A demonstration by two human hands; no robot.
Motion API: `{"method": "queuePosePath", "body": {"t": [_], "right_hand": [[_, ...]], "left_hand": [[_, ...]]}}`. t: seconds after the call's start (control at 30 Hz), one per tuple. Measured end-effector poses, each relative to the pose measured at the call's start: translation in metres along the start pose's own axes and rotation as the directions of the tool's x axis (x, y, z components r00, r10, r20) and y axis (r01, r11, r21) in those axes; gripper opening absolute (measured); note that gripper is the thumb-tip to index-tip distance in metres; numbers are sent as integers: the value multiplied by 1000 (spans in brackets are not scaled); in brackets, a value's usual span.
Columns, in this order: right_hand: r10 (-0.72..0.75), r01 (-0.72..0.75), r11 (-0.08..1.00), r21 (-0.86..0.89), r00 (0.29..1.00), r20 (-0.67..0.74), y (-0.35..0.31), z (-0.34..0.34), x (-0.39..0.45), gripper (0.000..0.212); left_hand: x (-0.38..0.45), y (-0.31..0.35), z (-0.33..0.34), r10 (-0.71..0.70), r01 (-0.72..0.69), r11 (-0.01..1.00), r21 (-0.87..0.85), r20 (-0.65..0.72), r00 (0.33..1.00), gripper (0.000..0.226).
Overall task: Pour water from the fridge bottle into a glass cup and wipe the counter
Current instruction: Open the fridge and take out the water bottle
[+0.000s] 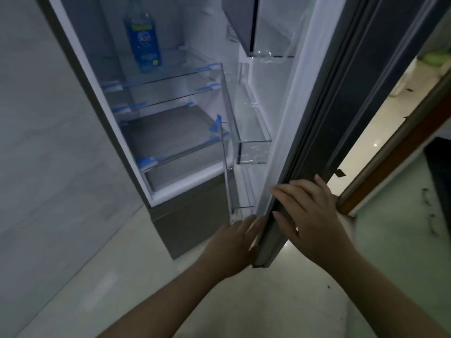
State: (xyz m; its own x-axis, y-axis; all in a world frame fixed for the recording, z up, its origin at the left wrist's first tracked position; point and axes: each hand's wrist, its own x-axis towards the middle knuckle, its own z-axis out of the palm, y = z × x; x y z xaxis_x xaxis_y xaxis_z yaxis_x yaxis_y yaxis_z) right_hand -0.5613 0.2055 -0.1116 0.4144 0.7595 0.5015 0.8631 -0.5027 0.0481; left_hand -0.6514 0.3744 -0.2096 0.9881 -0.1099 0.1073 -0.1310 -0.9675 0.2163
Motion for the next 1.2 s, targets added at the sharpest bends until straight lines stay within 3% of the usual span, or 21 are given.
{"method": "queuePosePath", "body": {"t": [0.17,0.33,0.5,0.73,1.03,1.2], "right_hand": [[92,-97,993,69,993,73,44,-9,-24,45],[250,-255,967,17,957,144,83,-22,-38,53],[441,-441,896,-51,872,213,105,-27,-56,63],[542,-525,840,-138,800,255,125,-32,-79,55],[638,-637,756,-146,669,383,145,-29,-82,73],[625,-617,771,-160,683,379,152,-22,-77,63]], "left_hand": [[30,11,13,-110,111,994,-19,39,993,73],[72,19,34,-55,52,998,26,114,992,76],[116,45,42,17,-23,998,52,111,994,74],[176,73,50,79,-98,988,120,158,984,73],[225,97,40,95,-139,978,157,264,960,74],[223,89,20,76,-129,967,221,234,969,70]]}}
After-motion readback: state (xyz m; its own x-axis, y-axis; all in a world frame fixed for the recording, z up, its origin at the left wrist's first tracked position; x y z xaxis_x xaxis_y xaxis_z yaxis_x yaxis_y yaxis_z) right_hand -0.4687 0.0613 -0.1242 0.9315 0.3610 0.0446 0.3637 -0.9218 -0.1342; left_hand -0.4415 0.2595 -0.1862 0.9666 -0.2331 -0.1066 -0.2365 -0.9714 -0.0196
